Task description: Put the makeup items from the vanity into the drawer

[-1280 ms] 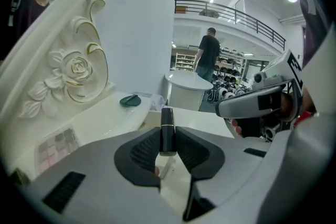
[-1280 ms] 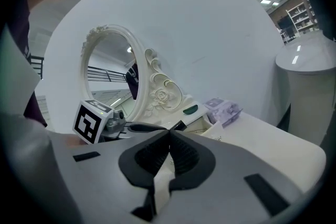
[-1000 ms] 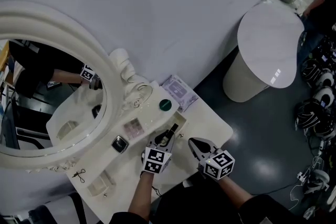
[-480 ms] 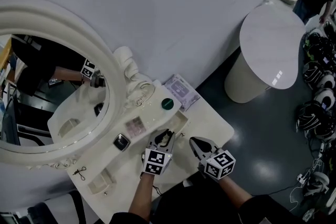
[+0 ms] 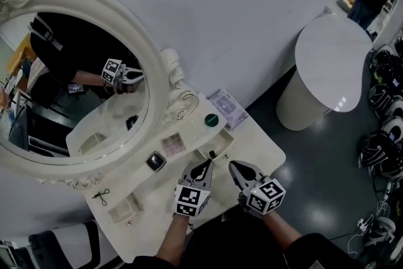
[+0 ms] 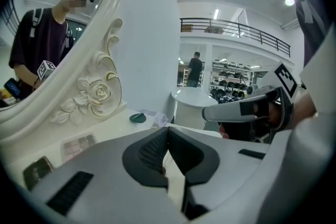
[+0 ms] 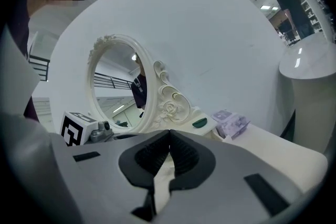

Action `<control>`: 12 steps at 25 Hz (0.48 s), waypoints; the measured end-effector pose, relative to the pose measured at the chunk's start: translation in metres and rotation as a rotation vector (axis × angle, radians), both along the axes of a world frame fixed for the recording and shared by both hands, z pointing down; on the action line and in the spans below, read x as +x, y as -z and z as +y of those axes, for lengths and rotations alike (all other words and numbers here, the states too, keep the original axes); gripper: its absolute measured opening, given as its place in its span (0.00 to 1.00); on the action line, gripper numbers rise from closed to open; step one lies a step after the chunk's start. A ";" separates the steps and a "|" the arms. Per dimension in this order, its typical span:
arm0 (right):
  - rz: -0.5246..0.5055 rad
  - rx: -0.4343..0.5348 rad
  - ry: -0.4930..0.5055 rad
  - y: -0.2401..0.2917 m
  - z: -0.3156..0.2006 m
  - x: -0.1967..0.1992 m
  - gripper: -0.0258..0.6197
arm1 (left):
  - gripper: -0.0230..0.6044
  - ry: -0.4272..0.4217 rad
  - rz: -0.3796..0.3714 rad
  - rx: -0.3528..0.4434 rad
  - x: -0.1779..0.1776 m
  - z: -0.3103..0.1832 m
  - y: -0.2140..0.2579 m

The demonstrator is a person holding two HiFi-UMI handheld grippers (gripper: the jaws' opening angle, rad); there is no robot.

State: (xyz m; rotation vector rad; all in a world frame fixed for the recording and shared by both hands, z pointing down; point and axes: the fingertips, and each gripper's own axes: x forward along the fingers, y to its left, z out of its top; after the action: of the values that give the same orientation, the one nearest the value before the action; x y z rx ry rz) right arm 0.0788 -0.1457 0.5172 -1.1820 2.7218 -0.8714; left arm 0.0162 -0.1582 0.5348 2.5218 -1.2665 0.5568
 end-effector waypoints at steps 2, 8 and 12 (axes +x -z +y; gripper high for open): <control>-0.013 0.019 0.010 0.010 0.006 -0.007 0.08 | 0.06 0.007 0.014 0.016 -0.003 0.009 0.007; -0.001 0.111 0.038 0.042 0.025 -0.026 0.08 | 0.06 0.061 0.098 0.079 -0.019 0.030 0.043; 0.025 0.208 0.061 0.066 0.040 -0.038 0.08 | 0.06 0.084 0.140 0.145 -0.028 0.046 0.068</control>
State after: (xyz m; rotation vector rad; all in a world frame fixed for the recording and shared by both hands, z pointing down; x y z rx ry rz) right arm 0.0406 -0.1057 0.4513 -1.0822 2.7977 -0.5650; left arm -0.0114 -0.1117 0.4666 2.5569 -1.3979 0.2737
